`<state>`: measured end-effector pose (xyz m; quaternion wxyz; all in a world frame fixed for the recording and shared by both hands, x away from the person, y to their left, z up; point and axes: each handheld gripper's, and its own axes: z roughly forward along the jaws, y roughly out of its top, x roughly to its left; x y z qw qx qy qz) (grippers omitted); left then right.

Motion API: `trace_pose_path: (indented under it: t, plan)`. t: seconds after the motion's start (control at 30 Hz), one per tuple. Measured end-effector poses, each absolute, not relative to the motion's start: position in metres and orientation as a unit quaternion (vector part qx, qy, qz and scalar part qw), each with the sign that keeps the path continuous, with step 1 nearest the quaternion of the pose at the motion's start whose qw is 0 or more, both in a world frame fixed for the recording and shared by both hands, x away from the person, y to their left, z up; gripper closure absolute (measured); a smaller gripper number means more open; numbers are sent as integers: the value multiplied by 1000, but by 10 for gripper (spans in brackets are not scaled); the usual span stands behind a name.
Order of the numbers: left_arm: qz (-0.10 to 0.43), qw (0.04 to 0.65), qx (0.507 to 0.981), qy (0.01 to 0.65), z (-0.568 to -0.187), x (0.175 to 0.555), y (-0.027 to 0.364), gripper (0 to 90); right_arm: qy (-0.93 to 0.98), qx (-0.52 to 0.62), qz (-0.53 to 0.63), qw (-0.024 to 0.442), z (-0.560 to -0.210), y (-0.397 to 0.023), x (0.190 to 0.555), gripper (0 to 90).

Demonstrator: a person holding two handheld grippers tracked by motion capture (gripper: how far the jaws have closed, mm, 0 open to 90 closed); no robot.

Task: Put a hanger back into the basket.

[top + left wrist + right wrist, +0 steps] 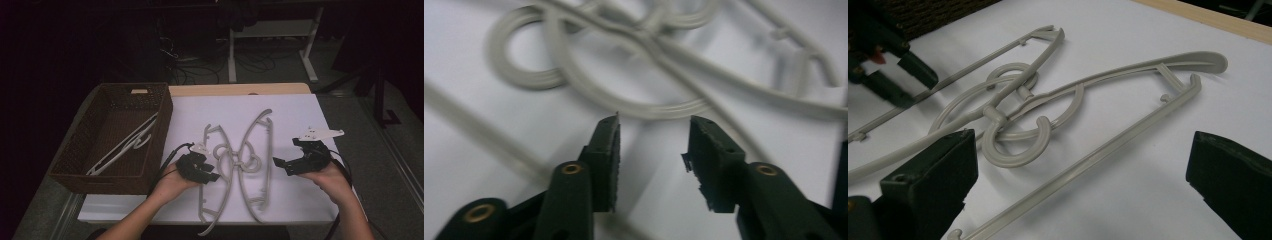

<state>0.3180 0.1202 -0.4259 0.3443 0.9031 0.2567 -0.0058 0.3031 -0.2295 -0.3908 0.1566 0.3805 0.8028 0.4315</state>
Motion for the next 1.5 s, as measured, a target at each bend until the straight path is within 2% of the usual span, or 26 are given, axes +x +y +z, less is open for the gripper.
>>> trace_pose_path:
  t: [0.23, 0.43, 0.73, 0.9, 1.03, 1.37, 1.5]
  plan:
    - [-41, 353, 897, 263, -429, 304, 105, 411, 804, 379, 431, 156, -391, -229, 303, 2]
    - [-46, 340, 902, 261, -437, 298, 94, 364, 804, 379, 430, 155, -391, -228, 303, 2]
    - [-54, 324, 908, 258, -446, 293, 85, 398, 805, 379, 430, 155, -391, -229, 303, 2]
    - [-43, 327, 908, 258, -447, 293, 81, 415, 805, 379, 429, 157, -391, -228, 303, 2]
    - [-29, 325, 910, 257, -447, 293, 78, 468, 805, 378, 430, 156, -391, -228, 303, 2]
    - [-5, 317, 911, 264, -447, 289, 70, 477, 807, 377, 427, 155, -392, -226, 304, 2]
    - [4, 321, 908, 268, -447, 289, 70, 530, 808, 375, 428, 154, -392, -225, 303, 2]
